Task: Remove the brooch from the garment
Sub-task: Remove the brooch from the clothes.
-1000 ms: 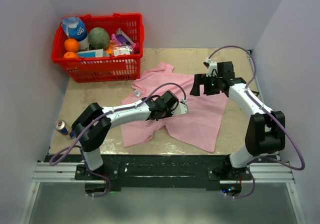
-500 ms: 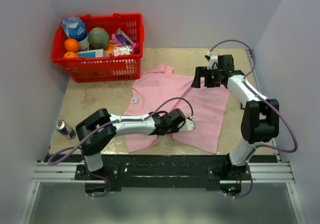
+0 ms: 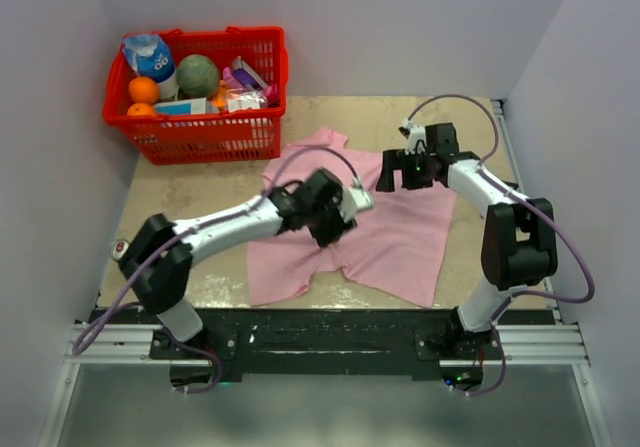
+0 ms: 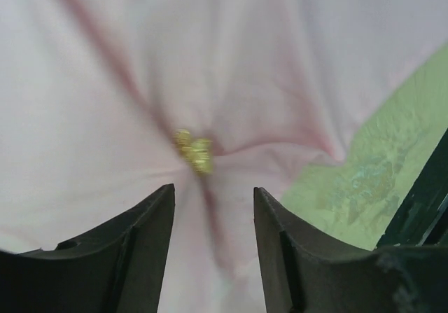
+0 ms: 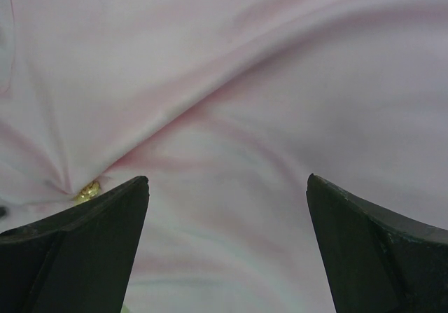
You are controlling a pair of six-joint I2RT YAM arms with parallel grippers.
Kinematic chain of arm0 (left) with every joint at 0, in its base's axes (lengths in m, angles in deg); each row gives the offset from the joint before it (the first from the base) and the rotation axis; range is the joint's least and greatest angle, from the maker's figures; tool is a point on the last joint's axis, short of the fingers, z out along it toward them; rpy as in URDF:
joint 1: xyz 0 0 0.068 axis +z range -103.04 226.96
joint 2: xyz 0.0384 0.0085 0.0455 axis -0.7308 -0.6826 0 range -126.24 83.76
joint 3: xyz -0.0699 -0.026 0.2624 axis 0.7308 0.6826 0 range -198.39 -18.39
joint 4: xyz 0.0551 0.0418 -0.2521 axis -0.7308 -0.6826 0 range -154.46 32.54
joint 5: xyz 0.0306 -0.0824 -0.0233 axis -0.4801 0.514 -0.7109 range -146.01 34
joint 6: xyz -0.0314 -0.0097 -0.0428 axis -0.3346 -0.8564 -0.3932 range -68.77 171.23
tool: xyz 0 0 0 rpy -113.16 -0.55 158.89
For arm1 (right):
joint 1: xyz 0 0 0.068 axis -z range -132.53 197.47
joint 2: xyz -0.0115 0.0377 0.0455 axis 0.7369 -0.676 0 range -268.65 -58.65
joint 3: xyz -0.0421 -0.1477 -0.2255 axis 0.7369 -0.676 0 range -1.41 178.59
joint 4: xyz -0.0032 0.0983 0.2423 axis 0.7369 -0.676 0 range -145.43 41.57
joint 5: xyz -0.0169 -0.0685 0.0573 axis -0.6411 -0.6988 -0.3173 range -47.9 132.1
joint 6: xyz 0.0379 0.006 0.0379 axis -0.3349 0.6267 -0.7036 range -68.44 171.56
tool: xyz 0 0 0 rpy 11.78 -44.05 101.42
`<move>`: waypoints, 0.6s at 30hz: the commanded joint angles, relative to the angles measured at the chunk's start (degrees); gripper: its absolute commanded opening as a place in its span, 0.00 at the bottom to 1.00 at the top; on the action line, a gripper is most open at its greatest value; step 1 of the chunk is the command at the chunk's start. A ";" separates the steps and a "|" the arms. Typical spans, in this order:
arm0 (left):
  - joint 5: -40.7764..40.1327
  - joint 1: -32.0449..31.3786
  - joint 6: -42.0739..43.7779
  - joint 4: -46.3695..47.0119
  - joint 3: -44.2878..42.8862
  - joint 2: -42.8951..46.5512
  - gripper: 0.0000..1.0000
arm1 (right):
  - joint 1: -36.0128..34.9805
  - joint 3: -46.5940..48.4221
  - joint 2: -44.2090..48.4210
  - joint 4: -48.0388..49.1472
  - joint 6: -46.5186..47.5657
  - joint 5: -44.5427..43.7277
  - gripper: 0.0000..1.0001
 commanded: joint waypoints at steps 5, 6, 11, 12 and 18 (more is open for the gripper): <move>12.71 16.37 -6.62 -0.83 -4.81 13.80 0.57 | -8.29 -6.87 4.90 0.54 8.16 5.08 0.98; 13.15 17.34 -7.76 -0.83 -2.71 13.54 0.56 | -9.62 -7.23 4.72 0.53 8.25 4.82 0.97; 23.08 22.62 -14.79 1.80 3.45 9.15 0.45 | -20.94 -7.75 3.14 0.53 5.97 -2.90 0.91; 23.69 22.88 -15.23 2.76 5.55 8.88 0.42 | -22.28 -8.10 3.05 0.88 5.97 -5.35 0.91; 32.48 25.78 -17.78 5.93 9.52 3.96 0.17 | -24.40 -9.69 0.06 1.67 1.84 -6.53 0.76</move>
